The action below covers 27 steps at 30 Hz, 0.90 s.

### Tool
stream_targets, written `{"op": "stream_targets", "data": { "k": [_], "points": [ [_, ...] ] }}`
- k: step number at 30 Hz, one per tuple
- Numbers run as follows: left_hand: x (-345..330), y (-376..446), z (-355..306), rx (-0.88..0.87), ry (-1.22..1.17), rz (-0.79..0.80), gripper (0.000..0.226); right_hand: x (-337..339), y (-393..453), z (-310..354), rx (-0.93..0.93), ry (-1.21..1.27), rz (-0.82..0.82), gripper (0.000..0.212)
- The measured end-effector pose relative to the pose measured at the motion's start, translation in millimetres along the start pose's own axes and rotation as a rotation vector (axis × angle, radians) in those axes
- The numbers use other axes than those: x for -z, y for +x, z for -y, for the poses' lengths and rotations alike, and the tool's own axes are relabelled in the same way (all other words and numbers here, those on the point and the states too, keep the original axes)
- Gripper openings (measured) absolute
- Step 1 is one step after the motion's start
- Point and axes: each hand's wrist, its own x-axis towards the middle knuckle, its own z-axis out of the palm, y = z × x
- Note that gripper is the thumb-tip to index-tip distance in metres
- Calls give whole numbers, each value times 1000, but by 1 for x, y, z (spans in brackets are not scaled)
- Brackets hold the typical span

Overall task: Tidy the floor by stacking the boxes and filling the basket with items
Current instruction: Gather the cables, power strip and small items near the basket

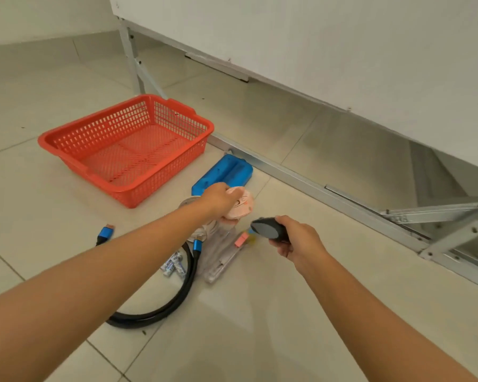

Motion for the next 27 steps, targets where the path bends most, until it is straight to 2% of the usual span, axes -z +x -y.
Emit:
{"op": "stream_targets", "data": {
  "k": [3,6,7,11,13,19,24,27],
  "points": [
    [0,25,-8,44,301,-23,48,-22,14,-3,-44,145,-27,12],
    [-8,40,-7,48,416,-22,39,-37,23,-9,-76,184,11,5],
    [-10,44,-6,47,432,-25,36,-40,26,-10,-82,191,17,5],
    [-15,55,1,17,438,-73,38,-49,39,-18,-85,248,-5,36],
    [-19,59,5,-5,420,-116,34,-51,43,-23,-72,261,3,41],
    [-22,65,11,-48,444,-225,33,-50,46,-29,-64,195,46,40],
    [-23,56,12,-71,574,-216,35,-41,29,-24,-120,117,172,25],
    [-20,47,5,-59,576,-188,35,-33,17,-21,-108,-3,228,26]
  ]
}}
